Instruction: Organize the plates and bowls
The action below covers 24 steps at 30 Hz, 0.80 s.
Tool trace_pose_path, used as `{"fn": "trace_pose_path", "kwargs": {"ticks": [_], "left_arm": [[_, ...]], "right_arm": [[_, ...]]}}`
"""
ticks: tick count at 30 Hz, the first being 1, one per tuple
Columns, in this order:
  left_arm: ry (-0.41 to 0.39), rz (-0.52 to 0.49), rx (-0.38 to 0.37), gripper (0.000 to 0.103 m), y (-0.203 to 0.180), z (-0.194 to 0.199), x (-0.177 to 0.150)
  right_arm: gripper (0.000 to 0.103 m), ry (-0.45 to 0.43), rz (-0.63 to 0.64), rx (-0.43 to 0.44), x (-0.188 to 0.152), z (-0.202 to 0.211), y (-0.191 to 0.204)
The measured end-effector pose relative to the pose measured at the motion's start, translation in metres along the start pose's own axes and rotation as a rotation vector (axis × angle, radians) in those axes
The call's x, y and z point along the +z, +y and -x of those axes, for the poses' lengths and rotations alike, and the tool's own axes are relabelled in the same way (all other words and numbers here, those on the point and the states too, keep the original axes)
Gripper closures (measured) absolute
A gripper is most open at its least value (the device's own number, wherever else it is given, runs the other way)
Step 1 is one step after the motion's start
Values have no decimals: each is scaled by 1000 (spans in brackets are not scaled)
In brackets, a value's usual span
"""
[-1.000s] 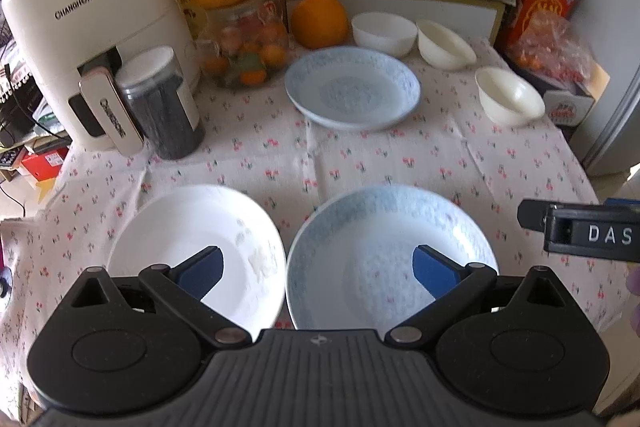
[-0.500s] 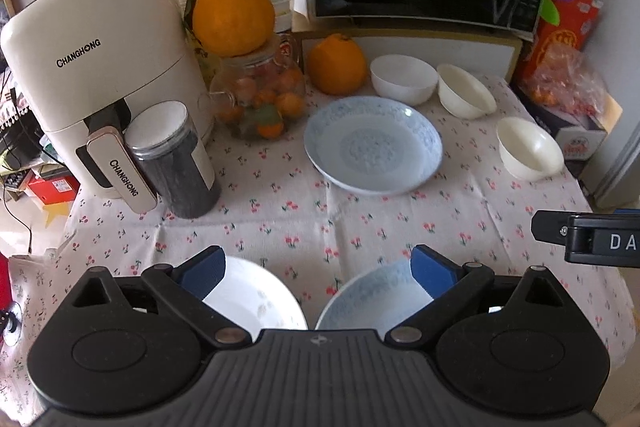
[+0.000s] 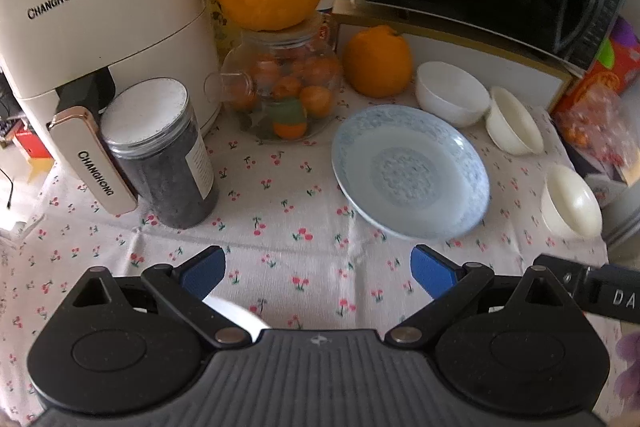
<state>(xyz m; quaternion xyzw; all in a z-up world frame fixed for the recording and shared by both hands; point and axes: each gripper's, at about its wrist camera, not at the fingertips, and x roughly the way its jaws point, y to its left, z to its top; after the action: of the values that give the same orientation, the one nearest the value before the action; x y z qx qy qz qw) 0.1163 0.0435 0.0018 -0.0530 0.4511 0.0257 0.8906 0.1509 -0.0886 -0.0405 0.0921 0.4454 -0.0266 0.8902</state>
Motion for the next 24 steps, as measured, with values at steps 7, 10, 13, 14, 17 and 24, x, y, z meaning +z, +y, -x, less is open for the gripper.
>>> {"fn": "trace_pose_path", "kwargs": {"ticks": [7,10,13,14,17,24], "left_arm": [[-1,74,-54,5,11,-26,14],[-30,69,-54,9,11,-37,18],[-42,90,-93,14,10,-47,23],[-48,102,-106,16,11,-51,25],[-74,139,-134,24,12,-61,28],[-73,233,-201,50,21,-86,31]], "right_arm": [[0,9,-82,65,18,-27,-10],[0,1,-127,108,24,-38,-17],[0,-2,-185,176,30,-49,-23],[0,-3,-210,206,31,-53,-26],[1,-6,-285,292,34,-64,-32],[13,2,-404,374,37,-90,-37]]}}
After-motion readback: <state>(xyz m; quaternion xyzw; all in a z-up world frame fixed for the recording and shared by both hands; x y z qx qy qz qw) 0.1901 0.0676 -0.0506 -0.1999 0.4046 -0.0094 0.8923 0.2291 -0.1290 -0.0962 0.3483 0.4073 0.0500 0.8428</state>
